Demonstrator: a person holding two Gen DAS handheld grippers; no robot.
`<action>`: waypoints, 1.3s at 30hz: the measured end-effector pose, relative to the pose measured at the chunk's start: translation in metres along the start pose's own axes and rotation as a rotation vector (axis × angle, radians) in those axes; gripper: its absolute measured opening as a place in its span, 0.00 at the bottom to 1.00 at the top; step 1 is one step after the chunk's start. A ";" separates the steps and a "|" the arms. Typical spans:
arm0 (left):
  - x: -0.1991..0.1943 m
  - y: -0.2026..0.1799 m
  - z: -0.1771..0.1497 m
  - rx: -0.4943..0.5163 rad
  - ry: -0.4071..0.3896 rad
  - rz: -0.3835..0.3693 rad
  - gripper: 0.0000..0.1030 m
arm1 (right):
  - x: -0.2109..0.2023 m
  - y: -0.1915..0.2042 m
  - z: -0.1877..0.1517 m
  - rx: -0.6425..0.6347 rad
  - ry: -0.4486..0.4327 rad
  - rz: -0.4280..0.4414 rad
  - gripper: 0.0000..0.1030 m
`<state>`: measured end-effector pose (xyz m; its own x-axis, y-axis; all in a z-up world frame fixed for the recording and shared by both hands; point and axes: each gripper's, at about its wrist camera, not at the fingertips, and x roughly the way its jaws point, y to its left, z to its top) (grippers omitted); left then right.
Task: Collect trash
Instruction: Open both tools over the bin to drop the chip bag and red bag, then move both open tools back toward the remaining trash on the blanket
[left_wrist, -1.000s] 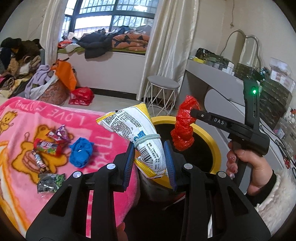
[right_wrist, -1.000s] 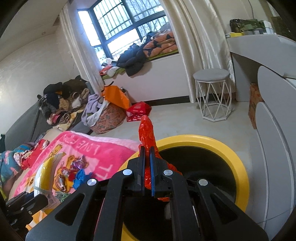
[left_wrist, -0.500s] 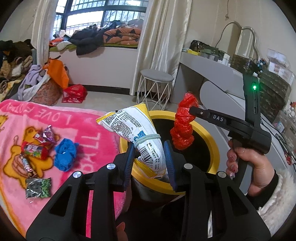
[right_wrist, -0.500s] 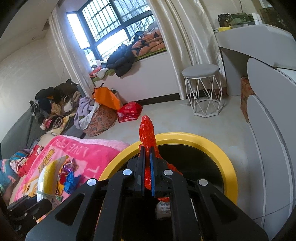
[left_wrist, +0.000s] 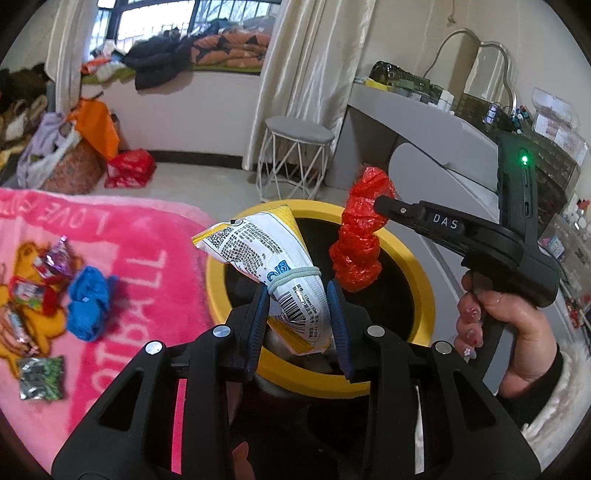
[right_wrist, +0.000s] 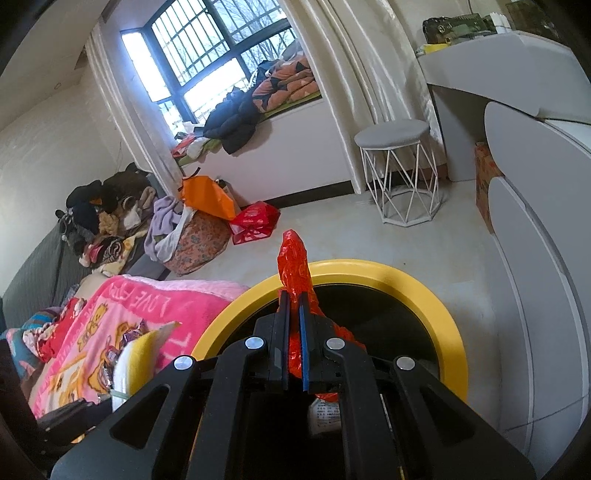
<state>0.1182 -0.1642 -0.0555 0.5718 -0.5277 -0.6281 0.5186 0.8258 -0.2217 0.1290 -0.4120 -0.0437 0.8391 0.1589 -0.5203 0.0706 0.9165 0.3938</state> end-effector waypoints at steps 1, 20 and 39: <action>0.002 -0.001 0.000 0.004 0.003 0.002 0.25 | 0.000 -0.001 -0.001 0.004 0.002 0.000 0.05; 0.045 -0.003 0.005 0.014 0.066 -0.046 0.27 | 0.007 -0.017 -0.004 0.051 0.034 -0.036 0.06; 0.000 0.025 0.005 -0.081 -0.028 0.080 0.90 | 0.007 0.002 -0.007 -0.027 0.026 -0.117 0.56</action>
<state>0.1344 -0.1447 -0.0579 0.6274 -0.4641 -0.6253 0.4186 0.8781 -0.2318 0.1310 -0.4068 -0.0521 0.8119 0.0595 -0.5808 0.1523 0.9387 0.3091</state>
